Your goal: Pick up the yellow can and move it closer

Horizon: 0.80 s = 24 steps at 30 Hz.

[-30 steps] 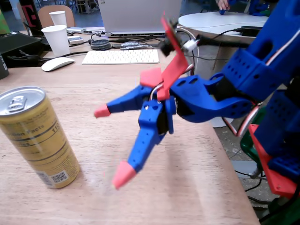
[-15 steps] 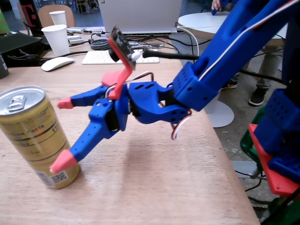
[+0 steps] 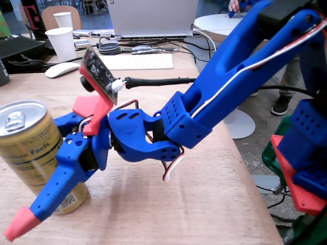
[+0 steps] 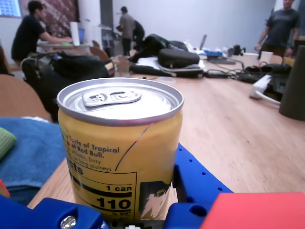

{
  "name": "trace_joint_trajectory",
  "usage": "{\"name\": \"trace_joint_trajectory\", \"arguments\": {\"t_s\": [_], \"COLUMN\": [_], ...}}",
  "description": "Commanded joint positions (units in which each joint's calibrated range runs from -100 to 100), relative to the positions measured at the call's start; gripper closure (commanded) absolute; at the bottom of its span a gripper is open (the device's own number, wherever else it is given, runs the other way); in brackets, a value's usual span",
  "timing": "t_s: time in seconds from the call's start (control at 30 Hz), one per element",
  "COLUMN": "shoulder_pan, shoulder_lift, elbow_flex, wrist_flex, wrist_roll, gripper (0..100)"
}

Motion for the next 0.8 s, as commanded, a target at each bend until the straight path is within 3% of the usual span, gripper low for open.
{"name": "trace_joint_trajectory", "arguments": {"t_s": [0.0,0.23,0.4,0.5,0.77], "shoulder_pan": [-0.8,1.0,1.0,1.0,-0.5], "shoulder_lift": [0.0,2.7,2.8,2.8,1.9], "elbow_flex": [-2.8,-8.1,-8.1,-8.1,-6.9], "wrist_flex": [-0.6,0.1,0.1,0.1,0.1], "wrist_roll": [0.1,0.1,0.1,0.1,0.1], "gripper": [36,38,66,77,76]}}
